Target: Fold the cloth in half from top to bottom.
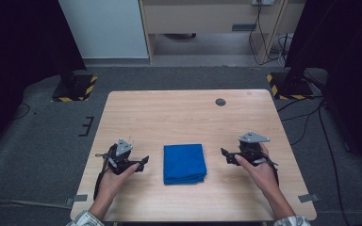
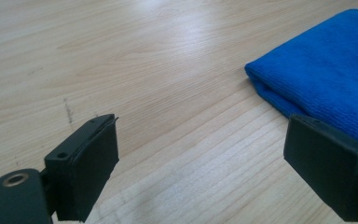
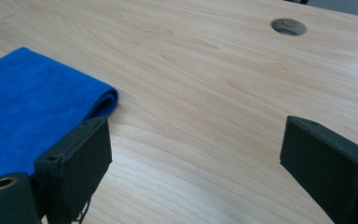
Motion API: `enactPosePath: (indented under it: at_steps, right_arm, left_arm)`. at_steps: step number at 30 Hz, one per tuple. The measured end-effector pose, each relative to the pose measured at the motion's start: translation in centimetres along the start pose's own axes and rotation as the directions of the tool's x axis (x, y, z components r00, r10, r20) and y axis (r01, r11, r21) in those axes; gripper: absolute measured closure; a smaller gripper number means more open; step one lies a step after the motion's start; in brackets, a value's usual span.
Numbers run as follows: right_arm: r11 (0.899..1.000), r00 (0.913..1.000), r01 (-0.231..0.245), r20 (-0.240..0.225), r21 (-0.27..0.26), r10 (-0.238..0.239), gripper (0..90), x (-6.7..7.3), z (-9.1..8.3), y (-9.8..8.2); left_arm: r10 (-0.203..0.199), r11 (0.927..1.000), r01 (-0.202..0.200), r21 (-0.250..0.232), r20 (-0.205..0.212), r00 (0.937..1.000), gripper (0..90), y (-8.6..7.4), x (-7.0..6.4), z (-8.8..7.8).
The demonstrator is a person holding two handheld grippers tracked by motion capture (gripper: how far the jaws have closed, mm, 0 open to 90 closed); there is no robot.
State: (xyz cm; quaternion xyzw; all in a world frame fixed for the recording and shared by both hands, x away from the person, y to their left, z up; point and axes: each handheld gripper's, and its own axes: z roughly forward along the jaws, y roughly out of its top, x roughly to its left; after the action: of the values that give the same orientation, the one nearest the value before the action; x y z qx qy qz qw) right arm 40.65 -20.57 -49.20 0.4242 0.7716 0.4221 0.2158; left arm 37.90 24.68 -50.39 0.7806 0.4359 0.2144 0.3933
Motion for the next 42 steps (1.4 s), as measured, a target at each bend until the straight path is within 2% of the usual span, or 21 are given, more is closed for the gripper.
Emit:
enactPosePath:
  at_steps: [2,5,11,15,18,20,27,30,34,38,42]
  right_arm:
    - [1.0,0.9998,-0.019,0.009,0.002,0.019,9.1,-0.6,-0.1,-0.1]
    - [0.999,0.9992,-0.034,0.022,0.012,0.034,9.0,-1.4,-0.2,-0.3]
    - [0.996,0.9964,-0.075,0.043,0.042,0.073,9.5,-2.7,-0.1,-1.2]
    - [0.992,0.994,-0.107,0.028,0.073,0.106,9.5,-3.6,0.0,-1.8]
    - [0.988,0.992,-0.125,0.029,0.091,0.123,9.4,-4.3,-0.1,-2.4]
    - [0.986,0.9909,-0.133,0.036,0.106,0.129,9.4,-4.9,-0.1,-2.7]
    - [0.977,0.9808,-0.186,0.08,0.106,0.178,9.5,-7.3,-0.4,-3.3]
    - [0.972,0.9731,-0.214,0.107,0.095,0.204,9.5,-8.4,-0.5,-3.4]
    - [0.968,0.9638,-0.237,0.147,0.087,0.222,9.7,-9.6,-0.4,-3.5]
    - [0.96,0.9547,-0.261,0.175,0.102,0.241,9.9,-10.2,0.1,-3.7]
    - [0.958,0.9538,-0.261,0.185,0.117,0.237,9.7,-10.3,0.5,-3.9]
  left_arm:
    - [-0.014,0.9998,0.015,0.011,-0.006,0.9999,9.9,-0.2,0.4,0.0]
    - [-0.002,0.9995,0.003,0.032,-0.028,0.9996,9.9,-0.4,0.9,0.1]
    - [0.018,0.9975,-0.016,0.07,-0.038,0.9991,10.1,-0.9,1.6,0.5]
    - [0.021,0.996,-0.017,0.088,-0.039,0.999,10.0,-1.1,1.9,0.6]
    - [0.032,0.9938,-0.026,0.108,-0.052,0.9981,9.8,-1.2,2.0,0.7]
    - [0.025,0.9938,-0.019,0.11,-0.053,0.9983,9.8,-1.2,2.1,0.8]
    - [0.031,0.9936,-0.023,0.111,-0.067,0.9972,9.3,-0.7,2.5,1.4]
    - [0.049,0.9917,-0.039,0.123,-0.084,0.9953,9.2,-0.5,2.9,2.0]
    - [0.038,0.9913,-0.026,0.129,-0.092,0.995,9.0,-0.5,3.7,2.6]
    - [0.053,0.9889,-0.037,0.144,-0.105,0.9931,8.5,-0.6,4.0,3.3]
    - [0.048,0.9888,-0.033,0.146,-0.101,0.9937,8.3,-0.7,4.2,3.5]
